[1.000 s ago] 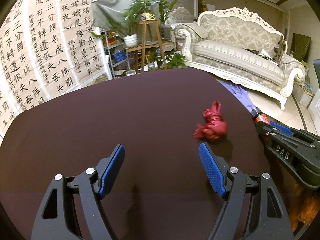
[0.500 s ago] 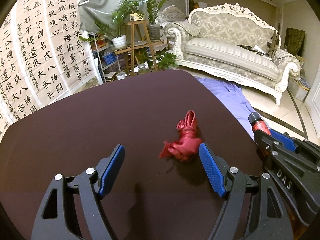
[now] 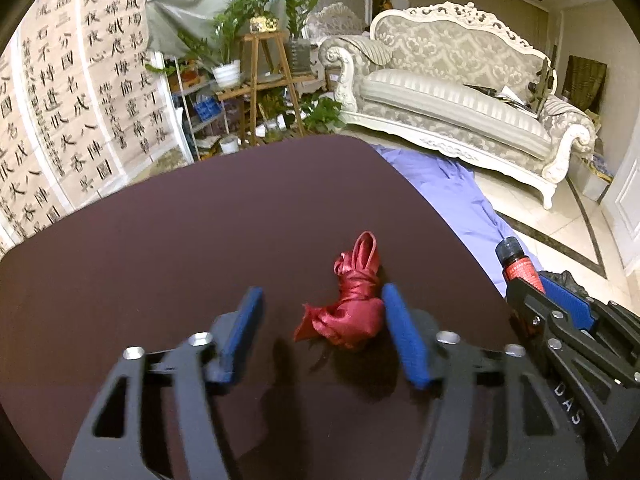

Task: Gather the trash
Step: 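Close the left tool on the red cloth while the right tool holds the can, then carry the red can and red cloth over the bin and open both tools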

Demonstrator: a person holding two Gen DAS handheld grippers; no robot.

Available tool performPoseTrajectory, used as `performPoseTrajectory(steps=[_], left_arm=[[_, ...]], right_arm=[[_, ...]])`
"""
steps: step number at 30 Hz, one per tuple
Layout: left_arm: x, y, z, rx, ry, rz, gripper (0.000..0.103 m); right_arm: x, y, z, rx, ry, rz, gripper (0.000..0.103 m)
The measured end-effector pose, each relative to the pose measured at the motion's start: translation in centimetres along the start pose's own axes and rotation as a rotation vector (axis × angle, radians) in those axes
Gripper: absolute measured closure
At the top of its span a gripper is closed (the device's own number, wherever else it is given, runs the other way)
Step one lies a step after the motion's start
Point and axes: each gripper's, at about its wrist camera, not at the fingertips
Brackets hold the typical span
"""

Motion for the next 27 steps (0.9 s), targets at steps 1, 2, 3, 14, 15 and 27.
performPoseTrajectory(steps=[1,2,3,14,15,27], left_arm=[[-0.2,0.1,0.0,-0.006,-0.007,-0.014,0.055],[-0.1,0.1,-0.1,-0.010,-0.010,-0.020,0.064],[-0.2,0.1,-0.1,-0.015,-0.011,-0.025,0.071],[-0.4,-0.9,-0.9,-0.008,-0.003,-0.038,0.081],[-0.6,-1.2,-1.2,-0.005,-0.005,-0.035,0.081],[-1.7,-4.4,-3.6,0.016,-0.029,-0.011,0.082]], right_arm=[[0.0,0.0,0.0,-0.001,0.001,0.000,0.080],[-0.1,0.1,-0.1,-0.001,0.002,0.000,0.080],[0.0,0.0,0.0,-0.002,0.003,0.001,0.080],[-0.1,0.0,-0.1,-0.001,0.001,0.002,0.080],[-0.1,0.0,0.0,-0.002,0.001,0.002,0.080],[-1.8,-1.4,-1.5,0.004,-0.026,0.013,0.080]])
Point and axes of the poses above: each gripper's, at about its wrist camera, not at the fingertips, and y roughly the way its jaws point, x to its right, z to its top, and after that the axes turned 10 degrees about -z, right-handed
